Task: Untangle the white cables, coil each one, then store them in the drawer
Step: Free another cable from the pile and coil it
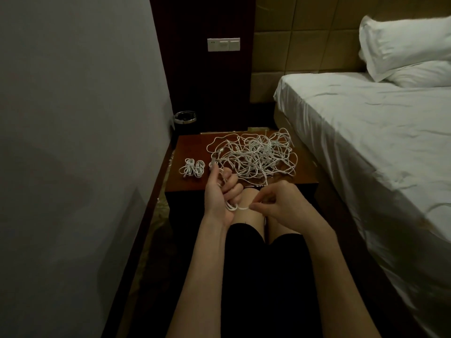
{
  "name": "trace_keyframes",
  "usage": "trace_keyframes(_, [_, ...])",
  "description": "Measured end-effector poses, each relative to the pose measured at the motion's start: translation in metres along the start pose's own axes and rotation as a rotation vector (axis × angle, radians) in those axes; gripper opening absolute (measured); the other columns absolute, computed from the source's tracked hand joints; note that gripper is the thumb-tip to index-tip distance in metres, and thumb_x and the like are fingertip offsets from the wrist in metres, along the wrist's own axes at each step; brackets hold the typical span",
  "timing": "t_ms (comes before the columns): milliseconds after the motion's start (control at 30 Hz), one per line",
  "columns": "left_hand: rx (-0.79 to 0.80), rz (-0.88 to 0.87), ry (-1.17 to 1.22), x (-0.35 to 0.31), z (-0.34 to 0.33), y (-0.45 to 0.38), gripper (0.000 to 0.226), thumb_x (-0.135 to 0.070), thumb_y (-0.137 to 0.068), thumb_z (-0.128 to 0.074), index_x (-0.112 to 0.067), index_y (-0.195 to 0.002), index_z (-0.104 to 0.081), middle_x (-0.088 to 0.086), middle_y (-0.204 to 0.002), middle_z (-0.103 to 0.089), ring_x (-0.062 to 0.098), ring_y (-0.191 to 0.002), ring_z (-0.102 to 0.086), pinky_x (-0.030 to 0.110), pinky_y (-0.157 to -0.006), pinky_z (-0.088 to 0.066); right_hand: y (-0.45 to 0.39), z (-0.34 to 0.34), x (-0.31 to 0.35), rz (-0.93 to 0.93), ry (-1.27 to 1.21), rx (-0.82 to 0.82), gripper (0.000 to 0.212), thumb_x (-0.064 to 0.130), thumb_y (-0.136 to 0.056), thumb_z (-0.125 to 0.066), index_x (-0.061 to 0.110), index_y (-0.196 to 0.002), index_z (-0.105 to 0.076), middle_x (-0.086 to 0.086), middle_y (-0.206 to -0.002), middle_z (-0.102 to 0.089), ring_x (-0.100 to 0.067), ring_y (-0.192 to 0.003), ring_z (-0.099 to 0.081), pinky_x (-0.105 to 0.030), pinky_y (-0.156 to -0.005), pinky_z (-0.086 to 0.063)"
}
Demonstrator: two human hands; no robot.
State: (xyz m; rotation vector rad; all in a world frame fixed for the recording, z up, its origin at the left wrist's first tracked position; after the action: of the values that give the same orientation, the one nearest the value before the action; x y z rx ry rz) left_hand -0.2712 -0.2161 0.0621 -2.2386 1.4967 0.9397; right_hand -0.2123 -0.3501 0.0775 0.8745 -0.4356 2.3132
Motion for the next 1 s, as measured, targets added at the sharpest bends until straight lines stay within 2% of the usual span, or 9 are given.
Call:
trace_keyframes(100, [-0.047, -0.019, -0.098, -0.003, 0.001, 0.003, 0.050, -0.049, -0.103, -0.029, -0.019, -0.064, -0.035, -0.009, -0.045, -0.023, 0.003, -0.034, -0.016, 0.016, -0.031, -0.014, 0.002, 0.003, 0.008, 0.029, -0.009, 0.037, 0.009, 0.030, -0.083, -0.074, 0.033, -0.075, -0.072, 0.005, -0.068, -0.070, -0.006, -0.063, -0.064, -0.034, -0.069, -0.057])
trace_keyframes(200, [-0.087, -0.010, -0.072, -0.007, 0.002, 0.003, 0.049, -0.047, -0.103, -0.029, -0.019, -0.063, -0.034, -0.009, -0.044, -0.023, 0.003, -0.033, -0.016, 0.017, -0.031, -0.012, 0.008, 0.015, 0.009, 0.031, -0.142, 0.104, 0.006, 0.023, -0.085, -0.070, 0.022, -0.090, -0.074, -0.001, -0.077, -0.072, -0.008, -0.071, -0.067, -0.025, -0.074, -0.057])
trace_keyframes(333, [-0.092, 0.007, -0.057, -0.008, 0.001, 0.003, 0.049, -0.048, -0.103, -0.030, -0.019, -0.064, -0.034, -0.009, -0.044, -0.023, 0.003, -0.032, -0.017, 0.016, -0.030, -0.012, 0.014, 0.031, -0.001, -0.034, -0.148, 0.136, 0.006, 0.016, -0.088, -0.067, 0.021, -0.091, -0.070, 0.003, -0.079, -0.071, -0.003, -0.074, -0.067, -0.020, -0.071, -0.052])
trace_keyframes(500, [-0.051, 0.035, -0.155, 0.004, -0.007, -0.001, 0.049, -0.046, -0.103, -0.032, -0.017, -0.063, -0.035, -0.008, -0.043, -0.025, 0.004, -0.032, -0.020, 0.016, -0.033, -0.019, 0.011, 0.016, 0.019, 0.118, -0.188, 0.111, 0.006, 0.022, -0.086, -0.069, 0.023, -0.090, -0.074, 0.005, -0.082, -0.071, -0.007, -0.078, -0.066, -0.025, -0.075, -0.055])
trace_keyframes(567, [-0.011, 0.117, -0.149, 0.008, -0.010, -0.001, 0.051, -0.046, -0.102, -0.035, -0.015, -0.062, -0.039, -0.006, -0.045, -0.032, 0.007, -0.036, -0.030, 0.017, -0.039, -0.029, 0.006, 0.003, 0.023, 0.148, -0.162, 0.046, 0.005, 0.022, -0.085, -0.071, 0.025, -0.088, -0.074, 0.013, -0.080, -0.070, -0.002, -0.077, -0.065, -0.024, -0.074, -0.053])
trace_keyframes(633, [0.044, 0.204, -0.192, 0.010, -0.011, -0.001, 0.054, -0.046, -0.101, -0.037, -0.013, -0.060, -0.045, -0.001, -0.050, -0.041, 0.010, -0.043, -0.041, 0.019, -0.046, -0.037, 0.002, -0.004, 0.023, 0.148, -0.135, -0.052, 0.005, 0.018, -0.083, -0.073, 0.023, -0.084, -0.073, 0.008, -0.077, -0.069, -0.004, -0.074, -0.064, -0.029, -0.074, -0.054])
trace_keyframes(800, [0.101, 0.270, -0.509, 0.013, -0.008, 0.001, 0.062, -0.050, -0.100, -0.038, -0.019, -0.050, -0.057, -0.005, -0.048, -0.042, 0.007, -0.037, -0.033, 0.018, -0.036, -0.025, 0.000, -0.005, 0.017, 0.127, -0.089, -0.172, 0.012, 0.016, -0.078, -0.076, 0.021, -0.080, -0.066, 0.006, -0.072, -0.066, -0.007, -0.069, -0.064, -0.040, -0.071, -0.056])
trace_keyframes(933, [0.144, 0.294, -0.596, 0.011, -0.009, 0.003, 0.057, -0.051, -0.101, -0.034, -0.017, -0.060, -0.053, -0.004, -0.047, -0.035, 0.004, -0.031, -0.023, 0.015, -0.032, -0.016, 0.002, -0.002, 0.014, 0.093, -0.115, -0.108, 0.016, 0.032, -0.075, -0.074, 0.025, -0.082, -0.062, 0.006, -0.075, -0.067, -0.009, -0.069, -0.065, -0.042, -0.068, -0.057])
trace_keyframes(1000, [0.169, 0.318, -0.540, 0.009, -0.006, 0.003, 0.050, -0.050, -0.101, -0.034, -0.017, -0.065, -0.045, -0.006, -0.045, -0.031, 0.003, -0.029, -0.021, 0.015, -0.030, -0.016, 0.003, 0.006, 0.009, 0.067, -0.260, -0.041, 0.016, 0.028, -0.080, -0.074, 0.021, -0.090, -0.064, 0.000, -0.081, -0.070, -0.018, -0.075, -0.067, -0.039, -0.073, -0.055])
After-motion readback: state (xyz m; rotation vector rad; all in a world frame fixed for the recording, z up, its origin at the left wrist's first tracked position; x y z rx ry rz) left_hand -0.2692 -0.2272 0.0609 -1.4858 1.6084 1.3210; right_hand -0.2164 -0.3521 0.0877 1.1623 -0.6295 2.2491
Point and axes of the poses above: each hand's wrist, its own y-axis away from the middle knuckle, its own z-axis out of the back of the hand, x = y × z, the point moved 1 cm from there along -y, towards the middle knuckle
